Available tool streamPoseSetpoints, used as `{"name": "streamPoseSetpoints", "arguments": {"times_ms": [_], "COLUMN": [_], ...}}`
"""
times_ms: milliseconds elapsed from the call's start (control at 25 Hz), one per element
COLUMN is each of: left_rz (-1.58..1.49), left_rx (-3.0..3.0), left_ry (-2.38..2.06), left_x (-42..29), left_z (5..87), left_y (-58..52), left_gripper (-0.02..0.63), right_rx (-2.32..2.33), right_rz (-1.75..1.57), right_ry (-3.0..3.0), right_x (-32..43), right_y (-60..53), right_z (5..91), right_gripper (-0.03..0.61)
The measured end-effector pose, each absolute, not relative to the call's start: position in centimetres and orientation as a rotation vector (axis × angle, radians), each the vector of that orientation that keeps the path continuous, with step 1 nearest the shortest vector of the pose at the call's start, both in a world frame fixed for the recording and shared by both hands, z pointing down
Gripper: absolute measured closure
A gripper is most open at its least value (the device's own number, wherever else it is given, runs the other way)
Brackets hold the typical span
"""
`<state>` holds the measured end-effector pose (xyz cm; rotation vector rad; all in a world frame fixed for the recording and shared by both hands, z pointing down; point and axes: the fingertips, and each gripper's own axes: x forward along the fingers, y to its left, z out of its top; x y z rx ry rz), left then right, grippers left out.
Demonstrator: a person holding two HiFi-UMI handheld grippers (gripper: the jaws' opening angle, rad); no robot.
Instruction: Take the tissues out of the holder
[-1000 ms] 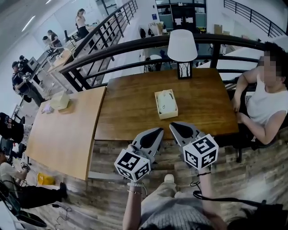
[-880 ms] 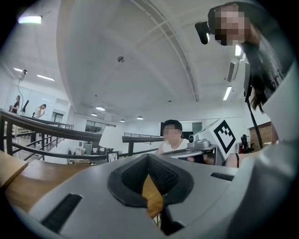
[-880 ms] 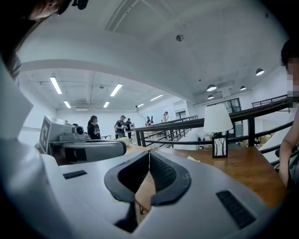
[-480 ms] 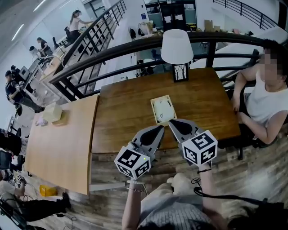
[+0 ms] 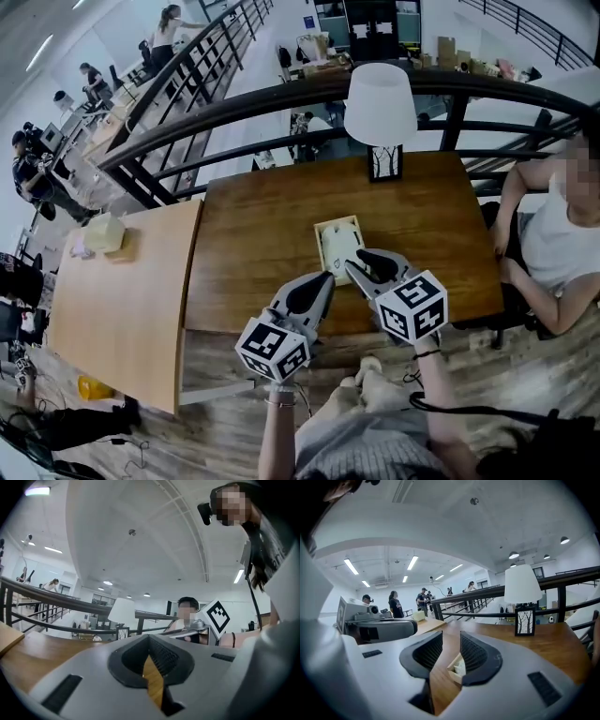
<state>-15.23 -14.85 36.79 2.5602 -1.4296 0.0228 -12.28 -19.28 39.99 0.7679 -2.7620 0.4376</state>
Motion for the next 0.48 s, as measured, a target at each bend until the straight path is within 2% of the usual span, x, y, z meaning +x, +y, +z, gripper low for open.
{"name": "streamPoseSetpoints", "arguments": {"times_ms": [480], "left_rz": [0.061], "left_rx": [2.412], "left_ry": [-1.512], "left_x": [-17.6], "left_z": [41.9], "left_y": [-20.1], "left_gripper": [0.606], "right_rx": [0.648], "right_rz": [0.287], "right_ry": [-2.56], "right_x": [-13.4], "right_y": [-26.6], "right_z": [47.4], "right_gripper": [0.442]}}
